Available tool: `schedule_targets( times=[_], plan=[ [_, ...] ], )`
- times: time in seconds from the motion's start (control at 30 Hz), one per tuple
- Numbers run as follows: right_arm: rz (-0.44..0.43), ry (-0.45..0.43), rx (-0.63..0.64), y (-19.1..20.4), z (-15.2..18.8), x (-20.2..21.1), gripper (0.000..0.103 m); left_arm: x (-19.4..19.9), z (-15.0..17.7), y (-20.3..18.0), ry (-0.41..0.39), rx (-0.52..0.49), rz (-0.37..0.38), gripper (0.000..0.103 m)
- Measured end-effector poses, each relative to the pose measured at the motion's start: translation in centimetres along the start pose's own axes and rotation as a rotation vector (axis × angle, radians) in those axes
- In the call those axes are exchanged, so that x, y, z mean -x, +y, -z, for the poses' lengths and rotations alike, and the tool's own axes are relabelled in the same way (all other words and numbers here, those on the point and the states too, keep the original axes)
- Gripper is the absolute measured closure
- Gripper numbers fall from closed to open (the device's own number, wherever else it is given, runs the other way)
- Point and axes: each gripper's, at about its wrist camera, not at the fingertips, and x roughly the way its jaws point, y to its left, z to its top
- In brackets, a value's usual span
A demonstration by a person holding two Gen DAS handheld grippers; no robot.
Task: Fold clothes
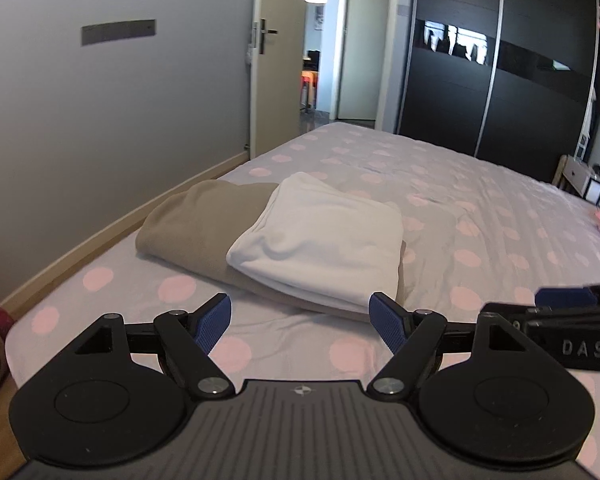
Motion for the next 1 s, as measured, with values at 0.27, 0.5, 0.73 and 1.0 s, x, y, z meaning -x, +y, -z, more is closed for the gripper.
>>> schedule_targets(
  times=[0.27, 0.5, 0.73, 1.0],
  plan=[
    [0.047, -0.023, -0.025, 1.2, 2.6, 2.9, 0.031, 2.0, 2.2, -1.1, 0.018, -0.069, -0.082, 0.026],
    [0.045, -0.025, -0.062, 1.3, 3.9, 4.6, 0.026, 3.0, 2.5, -1.1, 0.083, 0.008, 0.013, 0.026],
    [0.057, -0.024, -0.065, 1.5, 4.8, 5.5, 0.026, 3.6, 3.1, -1.5, 0.088, 0.021, 0.008, 0.026],
    [0.064, -0.024, -0.058, 1.6, 5.3, 6.2, 0.025, 4.5, 3.5, -2.8, 0.070, -0.029, -0.027, 0.026]
  ],
)
